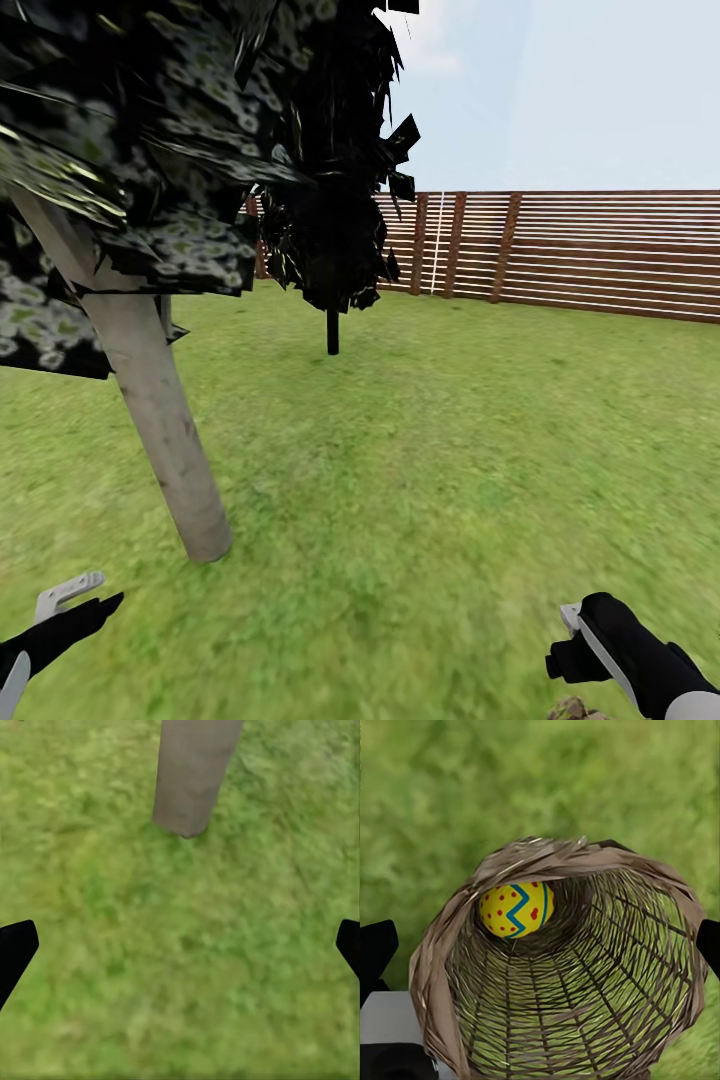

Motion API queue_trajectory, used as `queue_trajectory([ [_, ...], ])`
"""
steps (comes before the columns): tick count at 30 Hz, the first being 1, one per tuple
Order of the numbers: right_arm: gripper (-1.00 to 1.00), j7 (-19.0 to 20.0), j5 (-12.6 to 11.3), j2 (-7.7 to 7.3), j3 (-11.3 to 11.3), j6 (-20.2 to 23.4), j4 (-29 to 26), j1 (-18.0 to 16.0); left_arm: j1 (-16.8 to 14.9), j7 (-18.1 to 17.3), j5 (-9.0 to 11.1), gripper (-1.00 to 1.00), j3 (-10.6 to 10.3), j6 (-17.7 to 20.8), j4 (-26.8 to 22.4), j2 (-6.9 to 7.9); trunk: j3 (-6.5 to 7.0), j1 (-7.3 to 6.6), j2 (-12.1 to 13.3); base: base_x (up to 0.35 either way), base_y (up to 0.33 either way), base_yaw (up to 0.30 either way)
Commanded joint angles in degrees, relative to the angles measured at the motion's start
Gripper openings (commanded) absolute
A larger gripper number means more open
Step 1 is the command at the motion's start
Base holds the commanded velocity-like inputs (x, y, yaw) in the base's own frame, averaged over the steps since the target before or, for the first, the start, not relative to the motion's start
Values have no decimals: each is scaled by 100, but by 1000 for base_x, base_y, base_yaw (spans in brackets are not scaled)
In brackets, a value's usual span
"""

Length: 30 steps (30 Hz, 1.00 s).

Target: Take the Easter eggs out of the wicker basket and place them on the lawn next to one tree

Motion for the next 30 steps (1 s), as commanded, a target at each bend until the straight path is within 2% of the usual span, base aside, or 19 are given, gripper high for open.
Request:
queue_trajectory([
  [1, 100, -23, -56, -8, 36, 22, -6, -4, -4, -15, 58, 100, 15, 49, -5, -13, -6, 0, -3, -17, 0, 0],
  [11, 100, -23, -50, 6, 39, 39, -6, -4, -2, -14, 44, 100, 5, 61, -3, -120, -6, 0, -3, -251, -22, 0],
  [18, 100, -23, -54, -26, 31, 40, -6, -4, -4, -14, 39, 100, 5, 43, -3, -167, -6, 0, -3, -27, -5, 0],
  [28, 100, -23, -56, -51, 22, 40, -6, -4, -4, -14, 38, 100, -1, 82, -3, -209, -185, 219, -404, -1, 0, 0],
  [30, 100, -23, -56, -52, 21, 40, -6, -4, -4, -14, 38, 100, -2, 82, -3, -253, -221, 263, -485, 0, 0, 0],
])
